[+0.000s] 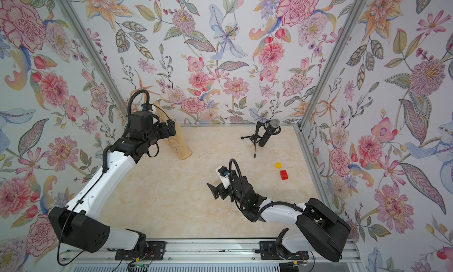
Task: Take the necklace off the jewelry display stand
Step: Move the stand to the center of the board.
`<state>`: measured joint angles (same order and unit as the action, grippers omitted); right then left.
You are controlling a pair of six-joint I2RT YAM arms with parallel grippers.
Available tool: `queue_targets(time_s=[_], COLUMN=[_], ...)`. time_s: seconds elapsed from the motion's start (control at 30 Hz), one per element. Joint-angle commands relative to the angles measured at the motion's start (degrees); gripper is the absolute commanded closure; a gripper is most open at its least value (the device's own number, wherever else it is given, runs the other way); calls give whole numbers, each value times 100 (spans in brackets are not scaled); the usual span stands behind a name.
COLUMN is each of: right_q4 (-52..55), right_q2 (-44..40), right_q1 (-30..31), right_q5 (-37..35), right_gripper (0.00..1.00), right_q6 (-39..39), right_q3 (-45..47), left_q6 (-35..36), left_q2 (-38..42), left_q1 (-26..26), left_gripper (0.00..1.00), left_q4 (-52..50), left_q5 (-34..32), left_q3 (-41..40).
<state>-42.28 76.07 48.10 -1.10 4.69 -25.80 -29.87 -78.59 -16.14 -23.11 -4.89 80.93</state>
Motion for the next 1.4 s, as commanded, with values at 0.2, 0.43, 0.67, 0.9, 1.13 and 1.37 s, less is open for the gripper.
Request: queue_targets(time_s=[0.2, 0.43, 0.67, 0.9, 1.13, 1.37], right_q4=[703, 1911, 2694, 3428, 3764, 4052], right_q2=[141, 1379, 3057, 4535, 5515, 6202], right_q1=[-819, 128, 571, 696, 721, 709], right_q5=[1137, -753, -1789, -2285, -2726, -3065], right_gripper=[0, 2, 14, 21, 24, 26], right_q6=[1652, 1803, 2201, 2050, 1800, 1689], right_q3=[-1210, -3195, -5394, -7329, -8677, -9662], left_q6=[692, 639, 423, 201, 121, 154], left_q2=[1574, 2060, 2161, 2414, 2460, 2503], left_q1=[-37, -38, -40, -31, 19, 52], left_gripper=[1, 1, 1, 1, 1, 1], left_q4=[435, 169, -238, -22, -65, -46], left_q5=[-766, -1046, -1633, -1988, -2052, -1999], left_q3=[-1855, -2899, -3328, -3830, -3808, -3803])
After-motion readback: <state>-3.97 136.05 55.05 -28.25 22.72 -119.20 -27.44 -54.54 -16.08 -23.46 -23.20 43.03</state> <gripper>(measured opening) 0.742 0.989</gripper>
